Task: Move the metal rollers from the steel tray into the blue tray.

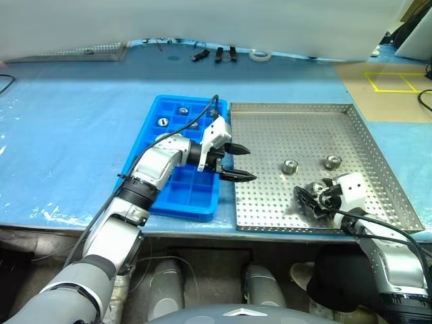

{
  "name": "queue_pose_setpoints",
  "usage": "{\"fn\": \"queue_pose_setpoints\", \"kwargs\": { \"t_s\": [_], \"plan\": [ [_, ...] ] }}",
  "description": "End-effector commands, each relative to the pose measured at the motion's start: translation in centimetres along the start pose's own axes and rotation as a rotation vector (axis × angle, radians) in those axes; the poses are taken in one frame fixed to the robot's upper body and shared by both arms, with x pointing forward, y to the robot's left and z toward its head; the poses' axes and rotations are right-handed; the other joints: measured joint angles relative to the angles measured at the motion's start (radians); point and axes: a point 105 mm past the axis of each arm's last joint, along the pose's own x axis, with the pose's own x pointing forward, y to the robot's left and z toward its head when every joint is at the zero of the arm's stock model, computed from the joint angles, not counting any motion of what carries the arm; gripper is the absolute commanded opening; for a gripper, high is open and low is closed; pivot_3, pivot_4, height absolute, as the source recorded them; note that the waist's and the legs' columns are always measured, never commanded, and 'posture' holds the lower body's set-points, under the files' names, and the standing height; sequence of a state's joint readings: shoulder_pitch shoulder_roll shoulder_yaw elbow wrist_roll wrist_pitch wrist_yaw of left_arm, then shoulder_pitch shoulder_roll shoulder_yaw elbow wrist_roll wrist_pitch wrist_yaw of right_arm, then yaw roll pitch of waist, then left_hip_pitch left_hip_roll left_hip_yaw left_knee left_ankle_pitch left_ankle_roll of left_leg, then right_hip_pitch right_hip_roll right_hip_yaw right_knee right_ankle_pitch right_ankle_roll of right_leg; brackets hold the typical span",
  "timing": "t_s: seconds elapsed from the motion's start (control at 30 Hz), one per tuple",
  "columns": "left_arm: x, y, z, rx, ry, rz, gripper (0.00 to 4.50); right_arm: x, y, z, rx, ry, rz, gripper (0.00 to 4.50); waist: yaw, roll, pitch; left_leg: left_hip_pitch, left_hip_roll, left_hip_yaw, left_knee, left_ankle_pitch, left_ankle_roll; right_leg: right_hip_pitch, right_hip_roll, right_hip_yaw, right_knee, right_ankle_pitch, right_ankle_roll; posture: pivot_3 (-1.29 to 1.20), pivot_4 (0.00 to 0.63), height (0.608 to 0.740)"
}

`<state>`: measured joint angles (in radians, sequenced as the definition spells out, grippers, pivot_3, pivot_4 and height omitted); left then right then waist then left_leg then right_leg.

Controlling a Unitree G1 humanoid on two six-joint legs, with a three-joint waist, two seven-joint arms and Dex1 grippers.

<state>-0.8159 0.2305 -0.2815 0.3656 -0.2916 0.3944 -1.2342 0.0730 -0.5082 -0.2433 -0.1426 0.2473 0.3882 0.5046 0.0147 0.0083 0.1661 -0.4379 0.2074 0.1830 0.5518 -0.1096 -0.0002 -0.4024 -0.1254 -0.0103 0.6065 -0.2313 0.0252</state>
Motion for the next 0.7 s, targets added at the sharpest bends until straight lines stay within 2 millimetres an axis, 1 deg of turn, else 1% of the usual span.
{"fn": "queue_pose_setpoints", "kwargs": {
  "t_s": [0.03, 0.17, 0.2, 0.23, 0.27, 0.37, 0.43, 0.5, 0.57, 0.63, 0.7],
  "plan": [
    [0.0, -0.2, 1.0, 0.051, -0.021, 0.001, 4.5, 0.0, -0.5, -0.3, -0.005, 0.03, -0.021, 3.85, 0.0, 0.0, 0.0, 0.0, 0.0, 0.0, 0.0, 0.0, 0.0, 0.0, 0.0, 0.0, 0.0, 0.0, 0.0, -0.32, 0.15, 0.74],
    [-0.1, -0.2, 0.9, 0.049, -0.021, 0.01, 4.5, -0.1, -0.6, -0.2, -0.011, 0.03, -0.018, 2.47, 0.001, 0.0, 0.0, 0.0, 0.0, 0.0, 0.001, 0.0, 0.0, 0.001, 0.0, 0.001, 0.0, 0.0, 0.0, -0.31, 0.15, 0.74],
    [-0.2, -0.1, 0.9, 0.049, -0.021, 0.012, 4.5, -0.2, -0.6, -0.1, -0.012, 0.024, -0.012, 2.19, 0.001, 0.0, 0.0, 0.0, 0.0, 0.0, 0.001, 0.0, 0.0, 0.001, 0.0, 0.001, 0.0, 0.0, 0.0, -0.31, 0.15, 0.74],
    [-0.3, -0.1, 0.8, 0.047, -0.021, 0.017, 4.5, -0.2, -0.5, 0.1, -0.013, 0.018, -0.011, 1.78, 0.001, 0.0, 0.0, 0.0, 0.0, 0.0, 0.001, 0.0, 0.0, 0.001, 0.0, 0.001, 0.0, 0.0, 0.0, -0.31, 0.15, 0.74],
    [-0.4, 0.0, 0.8, 0.042, -0.019, 0.024, 4.5, -0.2, -0.5, 0.4, -0.017, 0.006, -0.009, 1.66, 0.001, 0.0, 0.0, 0.0, 0.0, 0.0, 0.001, 0.0, 0.0, 0.001, 0.0, 0.001, 0.0, 0.0, 0.0, -0.31, 0.15, 0.74],
    [-0.9, 0.2, 0.7, 0.031, -0.019, 0.05, 4.5, 0.0, -0.2, 1.7, -0.028, -0.04, 0.002, 1.68, 0.0, 0.0, 0.0, 0.0, 0.0, 0.0, 0.001, 0.0, 0.0, 0.001, 0.0, 0.001, 0.0, 0.0, 0.0, -0.31, 0.15, 0.74],
    [-1.6, 0.4, 0.9, 0.03, -0.028, 0.077, 4.5, 0.1, 0.8, 3.7, -0.038, -0.104, 0.045, 1.68, 0.0, 0.0, 0.0, 0.0, 0.0, 0.0, 0.001, 0.0, 0.0, 0.0, 0.0, 0.001, 0.0, 0.0, 0.0, -0.3, 0.15, 0.74],
    [-2.5, 0.6, 1.3, 0.026, -0.046, 0.102, 4.5, 0.1, 2.2, 6.1, -0.047, -0.176, 0.101, 1.68, -0.005, 0.0, 0.0, 0.0, 0.0, 0.001, 0.001, 0.0, 0.0, -0.001, 0.0, 0.001, 0.0, 0.0, 0.0, -0.29, 0.15, 0.74],
    [-3.5, 0.8, 1.6, 0.027, -0.058, 0.136, 4.5, 0.0, 3.5, 9.1, -0.025, -0.274, 0.153, 1.68, -0.006, 0.0, 0.0, 0.0, 0.001, 0.001, 0.0, 0.0, 0.0, -0.002, 0.001, 0.001, 0.001, 0.0, 0.0, -0.26, 0.15, 0.74],
    [-4.5, 1.3, 1.8, 0.031, -0.064, 0.191, 4.5, 0.0, 5.2, 12.1, -0.038, -0.354, 0.232, 1.68, -0.005, 0.0, 0.0, 0.0, 0.001, 0.001, 0.0, 0.0, 0.0, -0.002, 0.001, 0.002, 0.002, 0.0, 0.0, -0.24, 0.15, 0.74],
    [-5.5, 1.8, 1.8, 0.035, -0.07, 0.248, 4.5, 0.2, 6.6, 13.9, -0.052, -0.391, 0.296, 1.68, 0.003, 0.001, 0.0, 0.0, 0.001, 0.001, 0.0, 0.0, 0.0, -0.002, 0.001, 0.002, 0.002, 0.0, 0.0, -0.18, 0.15, 0.74]
  ]
}}
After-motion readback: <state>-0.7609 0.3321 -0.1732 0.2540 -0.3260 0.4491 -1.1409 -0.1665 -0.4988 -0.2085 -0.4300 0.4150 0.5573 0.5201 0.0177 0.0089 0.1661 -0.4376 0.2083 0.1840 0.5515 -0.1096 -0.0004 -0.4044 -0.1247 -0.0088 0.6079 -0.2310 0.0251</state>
